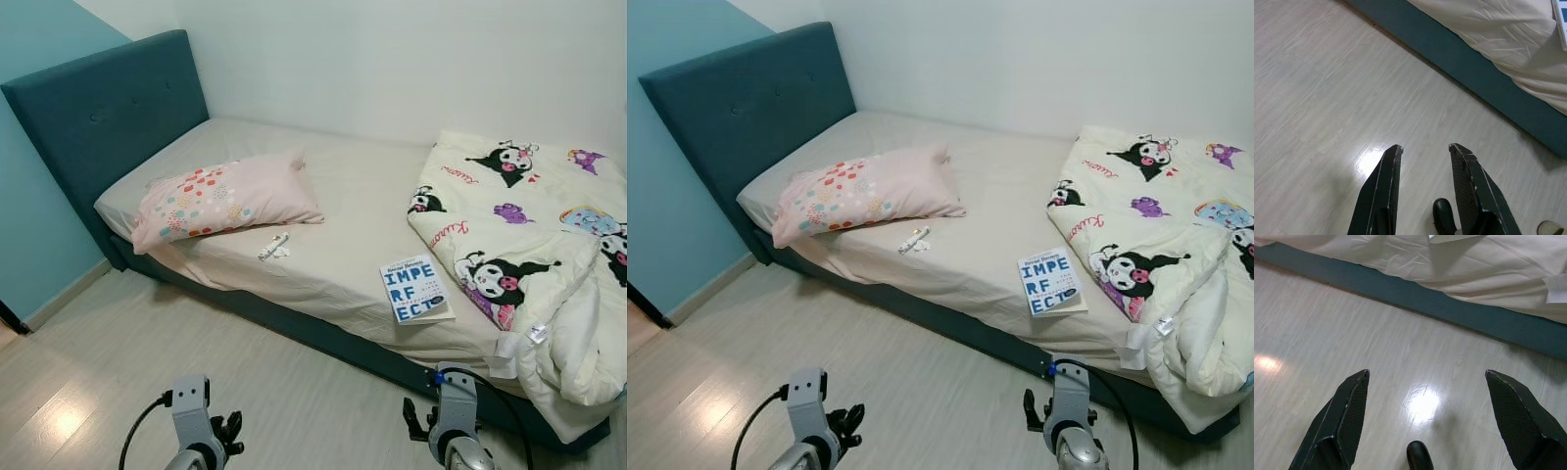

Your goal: Clean up the room

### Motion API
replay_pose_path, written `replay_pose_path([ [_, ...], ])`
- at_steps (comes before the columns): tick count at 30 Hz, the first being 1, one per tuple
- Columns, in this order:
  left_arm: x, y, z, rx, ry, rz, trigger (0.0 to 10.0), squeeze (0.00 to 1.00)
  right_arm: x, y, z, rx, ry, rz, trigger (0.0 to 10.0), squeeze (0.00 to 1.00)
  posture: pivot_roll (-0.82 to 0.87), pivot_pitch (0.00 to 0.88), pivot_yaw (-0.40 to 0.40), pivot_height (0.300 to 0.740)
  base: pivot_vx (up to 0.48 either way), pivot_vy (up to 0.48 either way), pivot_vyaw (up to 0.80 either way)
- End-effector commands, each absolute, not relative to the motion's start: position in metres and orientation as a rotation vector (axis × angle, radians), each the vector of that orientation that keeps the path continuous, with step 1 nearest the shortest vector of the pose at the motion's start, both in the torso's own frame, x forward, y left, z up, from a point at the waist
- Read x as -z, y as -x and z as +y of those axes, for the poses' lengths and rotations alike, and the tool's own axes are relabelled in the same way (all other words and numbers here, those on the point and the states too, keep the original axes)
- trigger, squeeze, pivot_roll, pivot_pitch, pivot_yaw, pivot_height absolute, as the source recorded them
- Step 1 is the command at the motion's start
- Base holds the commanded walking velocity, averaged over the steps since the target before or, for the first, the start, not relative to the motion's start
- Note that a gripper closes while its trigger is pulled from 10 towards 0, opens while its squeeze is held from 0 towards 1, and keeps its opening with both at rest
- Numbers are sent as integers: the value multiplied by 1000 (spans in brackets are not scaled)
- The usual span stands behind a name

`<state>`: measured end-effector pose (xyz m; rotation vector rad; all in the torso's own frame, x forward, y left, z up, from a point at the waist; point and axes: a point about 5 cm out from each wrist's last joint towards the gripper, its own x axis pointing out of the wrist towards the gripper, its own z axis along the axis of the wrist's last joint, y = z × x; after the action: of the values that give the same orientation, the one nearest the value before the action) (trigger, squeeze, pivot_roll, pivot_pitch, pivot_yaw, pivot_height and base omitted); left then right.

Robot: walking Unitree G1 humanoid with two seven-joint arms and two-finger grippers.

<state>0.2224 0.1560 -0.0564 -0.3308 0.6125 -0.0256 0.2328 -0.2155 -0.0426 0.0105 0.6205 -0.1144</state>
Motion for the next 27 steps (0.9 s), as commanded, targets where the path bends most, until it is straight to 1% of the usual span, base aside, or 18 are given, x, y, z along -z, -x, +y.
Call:
replay_pose_path([
  [1,56,-222,160,25,324,619,10000,227,45,-231,-213,112,-22,638,10000,51,-161,39,38,740,0,0,0],
  [7,57,-222,159,50,332,627,10000,200,41,-236,-214,72,80,619,10000,35,-156,37,34,740,0,0,0],
  [8,56,-223,160,73,302,628,10000,78,39,-238,-215,59,113,618,10000,20,-154,40,34,740,0,0,0],
  [10,56,-224,160,88,278,629,10000,78,38,-238,-216,52,134,619,10000,20,-154,40,34,740,0,0,0],
  [11,54,-225,161,117,235,623,10000,0,37,-240,-218,41,158,621,10000,0,-155,39,35,740,0,0,0],
  [12,51,-228,163,157,186,607,10000,0,34,-243,-221,33,195,613,10000,0,-153,40,33,740,0,0,0],
  [13,51,-228,163,157,186,607,10000,0,34,-243,-221,33,195,613,10000,0,-153,40,33,740,0,0,0],
  [14,48,-230,166,183,151,590,10000,0,31,-245,-224,25,225,601,10000,0,-152,41,34,740,0,0,0],
  [15,48,-230,166,183,151,590,10000,0,31,-245,-224,25,225,601,10000,0,-152,41,34,740,0,0,0],
  [16,40,-237,177,181,186,530,10000,0,24,-251,-226,1,279,576,10000,0,-155,42,35,740,0,0,0],
  [18,40,-237,177,181,186,530,10000,0,24,-251,-226,1,279,576,10000,0,-155,42,35,740,0,0,0],
  [20,29,-248,190,145,175,475,10000,0,16,-260,-224,-50,407,541,10000,0,-145,43,31,740,0,0,0],
  [21,29,-248,190,145,175,475,10000,0,16,-260,-224,-50,407,541,10000,0,-145,43,31,740,0,0,0],
  [22,24,-254,193,135,164,455,10000,0,13,-263,-223,-65,461,528,10000,0,-140,42,31,740,0,0,0],
  [23,17,-262,191,123,139,427,10000,0,9,-268,-223,-64,516,512,10000,0,-141,41,34,740,0,0,0],
  [26,12,-269,188,113,122,411,10000,0,5,-273,-226,-46,541,505,10000,0,-145,40,38,740,0,0,0],
  [27,7,-278,182,97,88,394,10000,0,1,-278,-227,-28,542,497,10000,0,-146,38,41,740,0,0,0],
])
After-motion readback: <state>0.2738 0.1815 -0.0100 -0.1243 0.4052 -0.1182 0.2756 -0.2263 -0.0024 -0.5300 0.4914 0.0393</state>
